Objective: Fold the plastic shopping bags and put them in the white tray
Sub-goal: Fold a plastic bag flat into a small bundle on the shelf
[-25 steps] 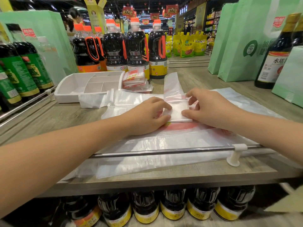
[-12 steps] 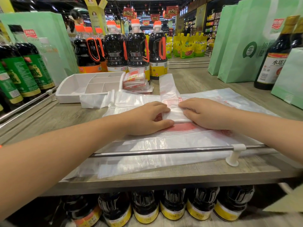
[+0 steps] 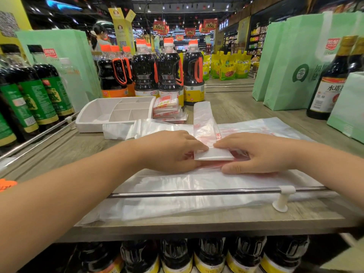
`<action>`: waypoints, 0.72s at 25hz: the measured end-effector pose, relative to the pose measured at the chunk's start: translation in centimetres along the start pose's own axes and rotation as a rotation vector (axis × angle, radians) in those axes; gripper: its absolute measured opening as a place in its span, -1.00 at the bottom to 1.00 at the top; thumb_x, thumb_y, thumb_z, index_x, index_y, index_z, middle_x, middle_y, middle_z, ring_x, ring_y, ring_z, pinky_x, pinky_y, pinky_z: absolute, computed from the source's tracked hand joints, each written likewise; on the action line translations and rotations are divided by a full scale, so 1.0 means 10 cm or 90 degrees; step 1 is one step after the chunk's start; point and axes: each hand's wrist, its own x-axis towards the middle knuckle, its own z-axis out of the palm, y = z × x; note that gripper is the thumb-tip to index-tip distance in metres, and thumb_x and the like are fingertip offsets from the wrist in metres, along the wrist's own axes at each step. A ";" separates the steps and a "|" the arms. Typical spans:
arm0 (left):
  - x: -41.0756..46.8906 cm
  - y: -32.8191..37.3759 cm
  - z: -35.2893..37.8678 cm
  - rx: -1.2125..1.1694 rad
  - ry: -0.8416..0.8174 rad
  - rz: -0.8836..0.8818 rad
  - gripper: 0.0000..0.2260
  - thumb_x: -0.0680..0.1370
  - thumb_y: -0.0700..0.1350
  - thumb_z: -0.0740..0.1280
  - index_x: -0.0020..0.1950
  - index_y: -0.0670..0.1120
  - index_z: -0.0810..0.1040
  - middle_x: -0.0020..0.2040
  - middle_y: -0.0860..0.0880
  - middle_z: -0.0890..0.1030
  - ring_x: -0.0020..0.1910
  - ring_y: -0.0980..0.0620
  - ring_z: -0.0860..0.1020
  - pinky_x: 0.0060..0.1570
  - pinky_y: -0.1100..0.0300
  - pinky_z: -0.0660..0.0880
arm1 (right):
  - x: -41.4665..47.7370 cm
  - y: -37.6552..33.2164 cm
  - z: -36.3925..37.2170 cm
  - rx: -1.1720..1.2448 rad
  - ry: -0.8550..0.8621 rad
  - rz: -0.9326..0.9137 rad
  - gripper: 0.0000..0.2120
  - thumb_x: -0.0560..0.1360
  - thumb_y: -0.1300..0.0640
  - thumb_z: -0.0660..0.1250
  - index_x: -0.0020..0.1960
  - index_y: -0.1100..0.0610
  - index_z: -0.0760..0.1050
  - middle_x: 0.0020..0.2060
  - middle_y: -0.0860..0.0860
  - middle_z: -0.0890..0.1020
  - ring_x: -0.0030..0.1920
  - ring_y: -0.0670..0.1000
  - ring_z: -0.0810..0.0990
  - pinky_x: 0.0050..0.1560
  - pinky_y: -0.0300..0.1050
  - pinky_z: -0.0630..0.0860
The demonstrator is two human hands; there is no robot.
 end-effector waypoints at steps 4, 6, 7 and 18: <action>0.06 0.00 0.08 -0.116 0.065 -0.040 -0.70 0.61 0.00 0.29 0.35 0.08 0.55 0.17 0.09 0.60 0.09 0.15 0.50 0.10 0.12 0.50 | 0.01 -0.04 0.01 0.022 0.063 -0.003 -0.47 0.49 -0.37 0.23 0.41 -0.25 0.40 0.26 -0.33 0.50 0.19 -0.23 0.45 0.16 -0.33 0.35; 0.04 0.00 0.09 -0.234 0.111 -0.074 -0.81 0.62 -0.04 0.33 0.20 0.07 0.65 0.05 0.10 0.65 -0.03 0.20 0.56 -0.04 0.32 0.49 | 0.01 -0.04 0.02 0.064 0.108 -0.013 -0.69 0.55 -0.22 0.27 0.28 -0.25 0.53 0.13 -0.31 0.60 0.10 -0.19 0.54 0.11 -0.26 0.44; 0.02 0.00 0.08 -0.289 0.116 -0.099 -0.83 0.61 -0.04 0.34 0.15 0.06 0.67 0.02 0.11 0.67 -0.04 0.21 0.57 -0.11 0.43 0.45 | 0.01 -0.03 0.03 0.088 0.124 -0.010 -0.75 0.56 -0.16 0.29 0.22 -0.24 0.57 0.06 -0.31 0.63 0.04 -0.18 0.57 0.04 -0.26 0.46; 0.08 -0.04 0.17 -0.422 0.110 -0.186 -0.82 0.63 0.00 0.31 0.20 0.09 0.62 0.02 0.17 0.65 -0.08 0.24 0.57 -0.06 0.41 0.46 | 0.12 -0.03 0.09 0.229 0.165 0.055 -0.81 0.56 -0.07 0.36 0.17 -0.21 0.60 -0.08 -0.21 0.68 -0.16 -0.26 0.58 -0.07 -0.41 0.45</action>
